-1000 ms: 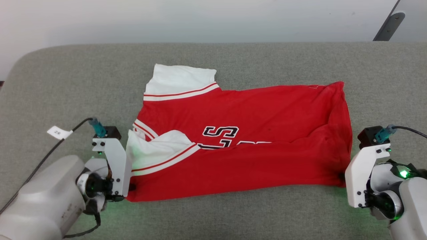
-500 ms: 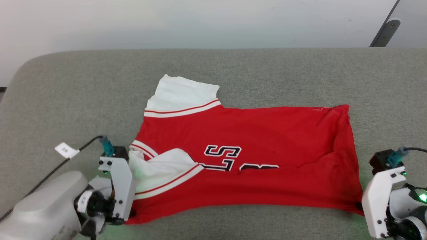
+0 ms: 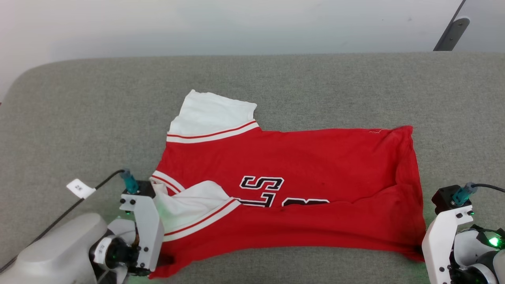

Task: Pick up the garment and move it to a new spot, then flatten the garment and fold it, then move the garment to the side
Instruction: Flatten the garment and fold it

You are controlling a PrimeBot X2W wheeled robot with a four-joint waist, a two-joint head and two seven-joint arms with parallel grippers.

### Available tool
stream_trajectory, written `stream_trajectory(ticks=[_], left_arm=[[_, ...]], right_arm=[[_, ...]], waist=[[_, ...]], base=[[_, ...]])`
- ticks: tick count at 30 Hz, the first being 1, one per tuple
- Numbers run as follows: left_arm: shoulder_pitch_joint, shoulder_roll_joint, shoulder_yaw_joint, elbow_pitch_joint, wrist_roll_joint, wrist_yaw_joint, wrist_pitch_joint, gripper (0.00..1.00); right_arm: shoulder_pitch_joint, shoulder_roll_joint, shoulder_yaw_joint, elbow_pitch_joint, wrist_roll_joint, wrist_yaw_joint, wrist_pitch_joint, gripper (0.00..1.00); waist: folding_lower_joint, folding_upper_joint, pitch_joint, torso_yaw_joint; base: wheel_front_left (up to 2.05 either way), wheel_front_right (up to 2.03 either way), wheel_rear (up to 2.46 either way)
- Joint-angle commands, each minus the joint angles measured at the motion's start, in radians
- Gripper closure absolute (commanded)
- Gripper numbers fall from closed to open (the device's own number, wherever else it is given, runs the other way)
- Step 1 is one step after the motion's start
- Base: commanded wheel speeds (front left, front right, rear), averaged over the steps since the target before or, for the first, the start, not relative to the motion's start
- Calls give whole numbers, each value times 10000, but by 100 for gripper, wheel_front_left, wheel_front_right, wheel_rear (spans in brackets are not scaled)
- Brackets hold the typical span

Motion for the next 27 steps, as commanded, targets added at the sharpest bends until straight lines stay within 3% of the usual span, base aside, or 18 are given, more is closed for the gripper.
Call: stream_trajectory(ticks=[1,7,13,18,27], left_arm=[[345,-33,-137,98,-10,107,-1,0],[-382,477,45,-519,264,248,213,0],[-1399,990,413,-1481,503,607,609,0],[-2236,914,863,-1408,830,420,107,0],[-3440,232,1318,745,1949,-991,-2068,0]], right_arm=[[-60,-48,65,81,-1,-19,-23,0],[-133,-302,58,-391,213,-18,-210,0],[-89,-365,-266,-1616,259,-18,-744,0],[-442,150,-601,-2351,-371,-18,-2605,0],[-1069,1100,-270,-2028,-2163,-18,-7634,0]], waist=[[0,0,-22,8],[0,0,-226,8],[0,0,-320,-207],[0,0,-156,-732],[0,0,423,-1923]], base=[[0,0,0],[0,0,0],[0,0,0],[0,0,0],[0,0,0]])
